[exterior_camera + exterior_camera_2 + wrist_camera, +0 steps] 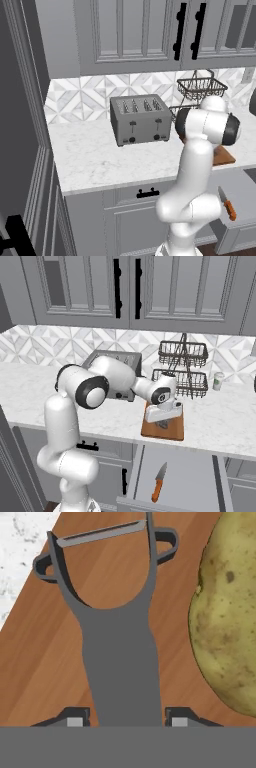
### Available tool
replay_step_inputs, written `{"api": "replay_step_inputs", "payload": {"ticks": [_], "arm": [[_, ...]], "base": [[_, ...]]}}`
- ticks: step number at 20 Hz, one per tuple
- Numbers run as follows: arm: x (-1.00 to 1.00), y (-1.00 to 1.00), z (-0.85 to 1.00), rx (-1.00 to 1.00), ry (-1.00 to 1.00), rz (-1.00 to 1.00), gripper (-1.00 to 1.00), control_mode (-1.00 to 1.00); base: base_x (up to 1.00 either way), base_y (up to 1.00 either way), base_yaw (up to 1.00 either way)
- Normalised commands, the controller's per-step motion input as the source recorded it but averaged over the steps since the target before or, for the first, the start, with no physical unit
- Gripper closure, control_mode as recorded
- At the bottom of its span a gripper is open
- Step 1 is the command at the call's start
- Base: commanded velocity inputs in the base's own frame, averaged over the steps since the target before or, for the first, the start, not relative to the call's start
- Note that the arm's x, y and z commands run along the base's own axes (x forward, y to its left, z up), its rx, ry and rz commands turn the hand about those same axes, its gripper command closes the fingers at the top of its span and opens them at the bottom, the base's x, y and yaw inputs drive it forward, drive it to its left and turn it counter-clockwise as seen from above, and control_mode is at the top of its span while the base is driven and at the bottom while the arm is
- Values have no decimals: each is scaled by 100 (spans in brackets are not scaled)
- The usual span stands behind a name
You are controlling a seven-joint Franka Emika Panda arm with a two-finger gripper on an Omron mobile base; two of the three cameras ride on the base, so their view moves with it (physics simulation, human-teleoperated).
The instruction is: Place the appropriate cutting tool for cutting the potato skin on the cutting board.
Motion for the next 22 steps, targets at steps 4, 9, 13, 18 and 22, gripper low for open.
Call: {"api": "replay_step_inputs", "payload": {"ticks": [4, 9, 13, 18, 22], "arm": [[-6, 8, 0, 0, -12, -8, -100, -100], [-12, 0, 46, 0, -16, -8, -100, -100], [-98, 7, 100, 7, -20, -13, -100, -100], [-100, 56, 97, 5, -11, -27, -100, -100], [-100, 99, 73, 3, -7, -35, -100, -100]], "base": [[0, 0, 0], [0, 0, 0], [0, 0, 0], [0, 0, 0], [0, 0, 0]]}}
